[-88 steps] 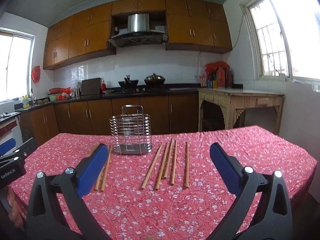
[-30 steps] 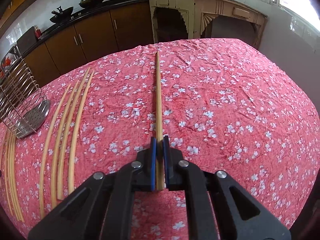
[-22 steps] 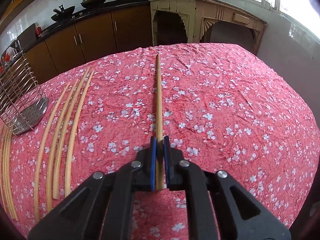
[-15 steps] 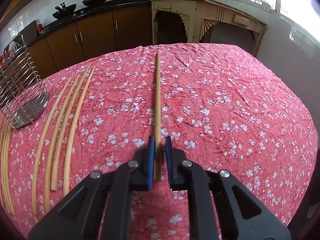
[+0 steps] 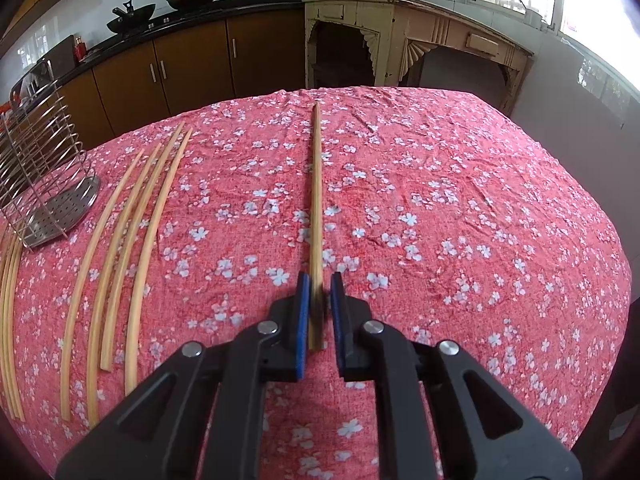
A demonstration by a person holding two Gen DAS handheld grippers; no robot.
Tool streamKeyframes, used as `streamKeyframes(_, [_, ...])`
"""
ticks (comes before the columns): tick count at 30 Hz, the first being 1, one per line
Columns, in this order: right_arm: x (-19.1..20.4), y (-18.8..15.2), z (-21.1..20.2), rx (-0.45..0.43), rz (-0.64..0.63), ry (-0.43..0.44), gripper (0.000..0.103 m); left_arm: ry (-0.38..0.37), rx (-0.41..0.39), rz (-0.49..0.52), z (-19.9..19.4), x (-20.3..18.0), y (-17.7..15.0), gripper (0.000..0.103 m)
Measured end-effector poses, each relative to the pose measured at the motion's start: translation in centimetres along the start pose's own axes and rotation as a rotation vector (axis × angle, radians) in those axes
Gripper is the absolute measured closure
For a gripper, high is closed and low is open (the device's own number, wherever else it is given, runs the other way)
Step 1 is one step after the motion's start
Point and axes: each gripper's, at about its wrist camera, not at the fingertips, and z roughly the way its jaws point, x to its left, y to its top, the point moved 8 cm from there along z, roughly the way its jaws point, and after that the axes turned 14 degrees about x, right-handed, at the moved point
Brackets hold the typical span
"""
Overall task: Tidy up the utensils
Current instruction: 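Lift the held chopsticks off the table with both tools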
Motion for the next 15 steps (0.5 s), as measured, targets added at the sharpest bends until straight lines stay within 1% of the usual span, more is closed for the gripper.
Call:
streamKeyframes(2, [0.0,-0.3,-0.1,0.0,-0.003,0.005,0.09,0.001,-0.001,0.016,-0.2,-0.3,-0.5,0.095])
streamKeyframes(5, [0.2,-0.4,-0.2,-0.001,-0.003,0.009,0.095,-0.013,0.0,0.007,-0.2,-0.1,-0.6,0.095])
streamKeyframes(9, [-0.1,-0.6,-0.5,-0.013,0.008,0.031,0.095,-0.029,-0.002,0.009,-0.3,0.0,-0.8,0.096])
streamKeyframes(12, [-0.4,-0.8,-1.8,-0.049,0.0,0.039,0.095,-0.054,-0.012,0.006,-0.8,0.4,-1.2,0.096])
streamKeyframes(15, [-0.5,-0.9,-3.3,-0.093,-0.005,0.047,0.095,-0.067,-0.054,0.011,-2.4,0.7,-1.2,0.096])
